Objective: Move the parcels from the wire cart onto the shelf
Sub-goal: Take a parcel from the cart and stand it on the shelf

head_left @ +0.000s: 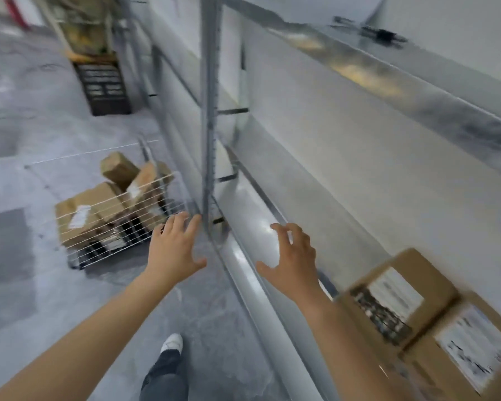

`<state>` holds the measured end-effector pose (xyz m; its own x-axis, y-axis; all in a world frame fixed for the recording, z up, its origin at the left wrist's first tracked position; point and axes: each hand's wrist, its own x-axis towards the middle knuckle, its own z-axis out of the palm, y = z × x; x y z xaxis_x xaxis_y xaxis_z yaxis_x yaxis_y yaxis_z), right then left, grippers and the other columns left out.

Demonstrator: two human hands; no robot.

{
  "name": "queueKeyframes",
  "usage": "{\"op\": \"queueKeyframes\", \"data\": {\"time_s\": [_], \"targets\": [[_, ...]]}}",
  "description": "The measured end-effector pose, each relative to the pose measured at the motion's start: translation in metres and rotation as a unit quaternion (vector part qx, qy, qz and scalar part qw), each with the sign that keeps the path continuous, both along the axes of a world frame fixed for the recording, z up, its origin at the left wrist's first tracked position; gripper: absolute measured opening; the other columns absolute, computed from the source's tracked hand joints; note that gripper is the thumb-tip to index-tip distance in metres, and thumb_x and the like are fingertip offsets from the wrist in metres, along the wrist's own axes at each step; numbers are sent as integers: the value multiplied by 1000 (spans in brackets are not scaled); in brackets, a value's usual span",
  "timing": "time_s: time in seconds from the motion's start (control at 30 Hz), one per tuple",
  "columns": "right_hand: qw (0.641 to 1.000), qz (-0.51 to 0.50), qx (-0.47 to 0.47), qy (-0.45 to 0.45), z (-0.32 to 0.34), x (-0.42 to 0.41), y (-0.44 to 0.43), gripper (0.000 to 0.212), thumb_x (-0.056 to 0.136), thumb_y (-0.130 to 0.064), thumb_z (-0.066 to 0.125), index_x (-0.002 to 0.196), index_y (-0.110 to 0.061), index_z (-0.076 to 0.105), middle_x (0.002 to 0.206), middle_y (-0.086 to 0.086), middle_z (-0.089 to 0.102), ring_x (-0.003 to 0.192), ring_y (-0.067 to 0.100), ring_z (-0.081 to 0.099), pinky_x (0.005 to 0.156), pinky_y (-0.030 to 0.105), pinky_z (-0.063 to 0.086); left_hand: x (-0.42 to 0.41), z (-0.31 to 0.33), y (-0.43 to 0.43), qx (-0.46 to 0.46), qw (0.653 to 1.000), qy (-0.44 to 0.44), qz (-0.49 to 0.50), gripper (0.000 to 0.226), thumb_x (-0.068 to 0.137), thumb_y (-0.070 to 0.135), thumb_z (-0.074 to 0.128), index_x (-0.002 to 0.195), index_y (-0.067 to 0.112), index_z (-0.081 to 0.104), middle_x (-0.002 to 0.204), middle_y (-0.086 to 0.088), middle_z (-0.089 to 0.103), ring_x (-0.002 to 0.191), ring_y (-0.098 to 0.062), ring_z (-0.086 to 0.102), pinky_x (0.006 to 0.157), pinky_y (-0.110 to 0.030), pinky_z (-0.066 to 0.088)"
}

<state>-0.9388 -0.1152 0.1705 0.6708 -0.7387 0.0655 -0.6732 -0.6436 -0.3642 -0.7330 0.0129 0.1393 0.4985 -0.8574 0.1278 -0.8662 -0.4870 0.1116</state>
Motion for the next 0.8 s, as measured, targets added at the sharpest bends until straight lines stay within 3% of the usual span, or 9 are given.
{"op": "queueKeyframes", "data": {"time_s": [0.23,0.53,0.8], "targets": [[991,107,75,15,-6,110,4,89,80,-47,68,149,-27,17,144,2,21,131,24,29,103,39,32,83,-14,60,21,988,25,150,94,68,58,69,144,18,30,145,-13,35,132,-32,35,99,-45,37],[968,202,131,71,-23,292,25,89,81,-47,69,150,-24,17,143,2,24,131,22,34,105,35,37,234,-24,110,22,969,60,240,87,66,49,72,140,17,38,138,-15,44,127,-33,41,99,-46,38],[948,235,184,107,-36,412,54,79,86,-44,63,149,-28,17,143,0,22,128,23,36,108,45,35,339,-31,146,35,965,64,252,82,71,51,67,141,19,37,143,-7,43,131,-27,39,102,-43,38]]}}
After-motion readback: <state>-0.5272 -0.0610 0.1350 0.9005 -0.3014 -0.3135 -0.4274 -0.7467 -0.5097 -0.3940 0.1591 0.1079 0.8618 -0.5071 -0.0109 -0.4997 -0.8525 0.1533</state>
